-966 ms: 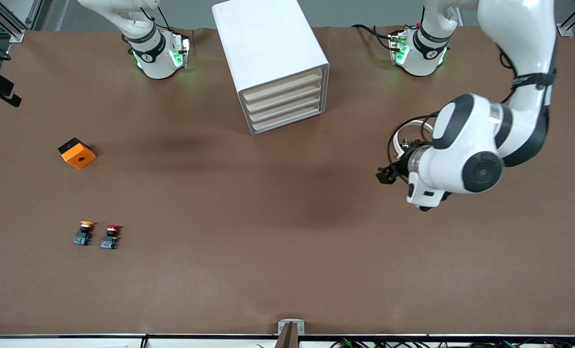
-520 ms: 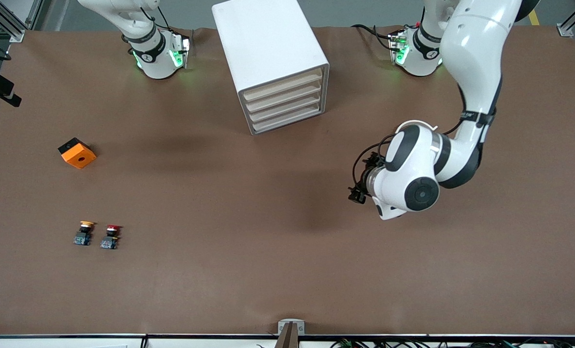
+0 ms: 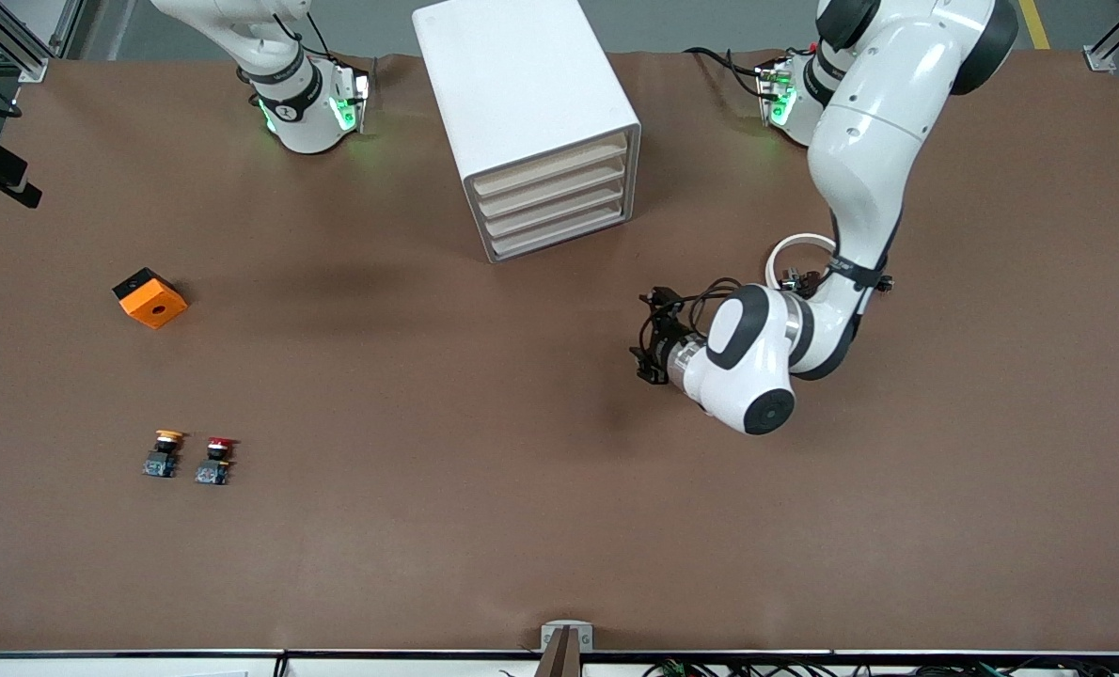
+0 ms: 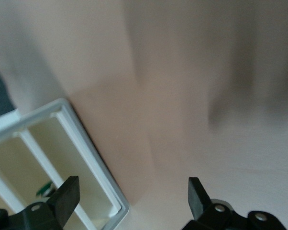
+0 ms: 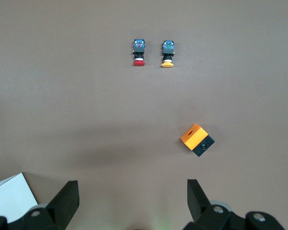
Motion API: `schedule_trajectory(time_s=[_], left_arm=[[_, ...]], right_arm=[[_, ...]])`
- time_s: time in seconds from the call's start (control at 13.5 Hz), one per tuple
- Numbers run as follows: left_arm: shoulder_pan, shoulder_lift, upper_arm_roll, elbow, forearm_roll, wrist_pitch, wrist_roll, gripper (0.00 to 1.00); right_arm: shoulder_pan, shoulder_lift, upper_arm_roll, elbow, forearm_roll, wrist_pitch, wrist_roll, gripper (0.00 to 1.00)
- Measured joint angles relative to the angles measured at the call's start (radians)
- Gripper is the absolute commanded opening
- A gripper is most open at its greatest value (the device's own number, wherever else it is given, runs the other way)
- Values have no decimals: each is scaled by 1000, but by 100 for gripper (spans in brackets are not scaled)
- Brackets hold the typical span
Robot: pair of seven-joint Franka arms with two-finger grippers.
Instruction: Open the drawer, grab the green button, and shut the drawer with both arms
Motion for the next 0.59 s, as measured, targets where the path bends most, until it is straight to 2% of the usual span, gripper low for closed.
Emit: schedule_trajectory(time_s=[0.22,0.59], left_arm=[[-37,36,-2,3,-97,-135,-85,100],[-114,92,-2,3,-110,-351,-138,100]], right_arm=[[0,0,0,0,0,0,0,100],[0,0,0,0,0,0,0,100]])
